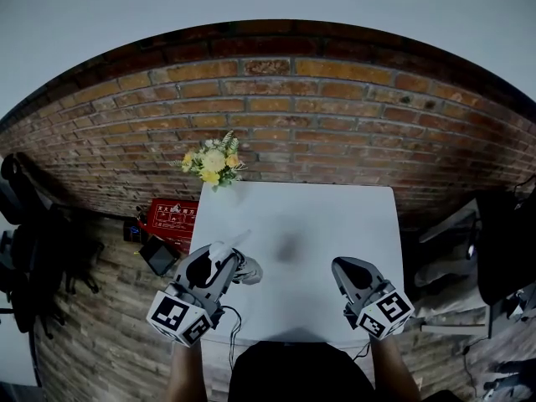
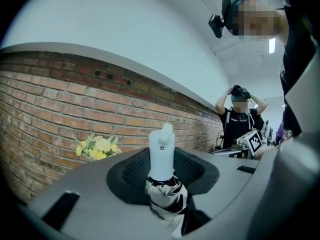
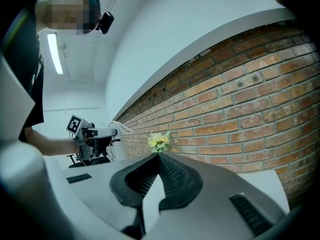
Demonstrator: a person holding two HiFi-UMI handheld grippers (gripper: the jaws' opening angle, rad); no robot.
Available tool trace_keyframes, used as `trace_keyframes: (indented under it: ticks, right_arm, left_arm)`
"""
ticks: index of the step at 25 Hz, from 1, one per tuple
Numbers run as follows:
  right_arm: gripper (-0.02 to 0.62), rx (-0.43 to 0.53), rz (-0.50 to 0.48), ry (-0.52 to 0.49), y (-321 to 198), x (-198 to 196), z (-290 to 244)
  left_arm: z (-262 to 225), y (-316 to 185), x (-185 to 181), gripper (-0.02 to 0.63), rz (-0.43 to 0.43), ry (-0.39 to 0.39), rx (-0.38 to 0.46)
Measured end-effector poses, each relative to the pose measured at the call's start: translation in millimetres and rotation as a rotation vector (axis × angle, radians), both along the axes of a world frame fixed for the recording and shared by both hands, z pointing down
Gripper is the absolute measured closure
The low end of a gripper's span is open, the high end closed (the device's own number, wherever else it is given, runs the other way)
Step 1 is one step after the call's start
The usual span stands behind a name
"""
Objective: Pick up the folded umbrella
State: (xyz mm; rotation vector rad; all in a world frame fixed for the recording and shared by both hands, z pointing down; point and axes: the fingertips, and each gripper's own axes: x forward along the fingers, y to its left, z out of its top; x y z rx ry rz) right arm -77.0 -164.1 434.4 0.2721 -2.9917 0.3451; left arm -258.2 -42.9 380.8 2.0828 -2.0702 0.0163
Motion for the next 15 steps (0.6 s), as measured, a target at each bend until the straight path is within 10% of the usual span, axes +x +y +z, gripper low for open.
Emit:
trace_keyframes:
  ticks: [15]
  right_arm:
    - [0.574, 0.004, 0.016, 0.018, -1.9, 11.8, 10.8]
  left_arm:
    - [3.4, -12.1, 10.9, 0.453, 0.018, 0.079, 0.031]
